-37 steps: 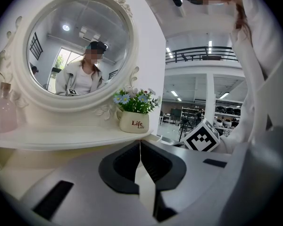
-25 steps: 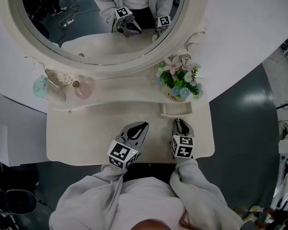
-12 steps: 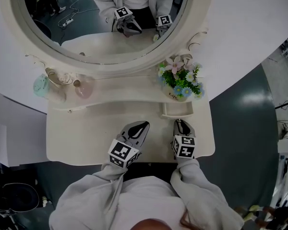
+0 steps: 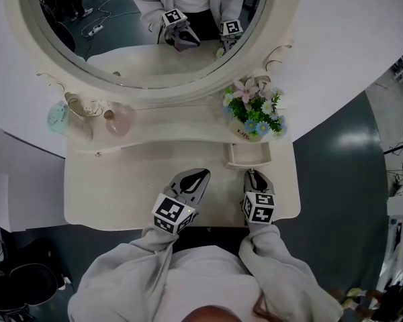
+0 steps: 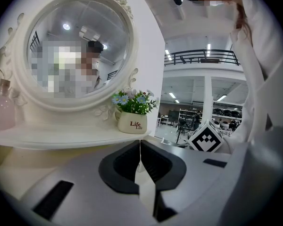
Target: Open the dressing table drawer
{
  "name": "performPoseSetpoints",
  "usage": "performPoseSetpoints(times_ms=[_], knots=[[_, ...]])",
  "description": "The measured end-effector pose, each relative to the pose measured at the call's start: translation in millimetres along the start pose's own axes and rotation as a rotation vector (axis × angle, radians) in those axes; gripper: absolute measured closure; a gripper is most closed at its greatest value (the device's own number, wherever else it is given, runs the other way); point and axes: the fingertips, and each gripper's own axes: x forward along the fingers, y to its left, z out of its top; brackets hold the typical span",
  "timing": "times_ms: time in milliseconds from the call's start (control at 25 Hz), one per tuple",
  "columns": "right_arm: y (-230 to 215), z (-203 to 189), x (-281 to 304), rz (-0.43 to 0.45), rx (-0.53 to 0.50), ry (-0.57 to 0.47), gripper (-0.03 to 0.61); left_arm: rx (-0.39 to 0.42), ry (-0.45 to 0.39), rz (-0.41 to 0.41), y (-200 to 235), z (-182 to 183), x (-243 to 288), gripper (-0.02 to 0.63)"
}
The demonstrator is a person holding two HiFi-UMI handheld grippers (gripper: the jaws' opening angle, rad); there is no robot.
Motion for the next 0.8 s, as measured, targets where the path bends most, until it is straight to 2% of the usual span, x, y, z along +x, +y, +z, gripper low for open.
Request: performPoseSetpoints(times_ms=[200, 600, 800], knots=[[-1.1, 2.1, -3.7, 0.005, 0.008, -0.011, 0.471, -0.002, -0.002, 0.0, -1.9, 0.3, -0.1, 0.595], [-1.5, 0.1, -3.4, 0.01, 0.092, -0.009, 0.465, 0.002, -0.004, -0.005, -6.0, 0.2, -1.6, 0.595], [1.3, -0.6, -6.9, 0.018, 0.111, -0.021, 0.428, 0.002, -0.002, -0.007, -7.6, -1.9, -3.5, 0.595]])
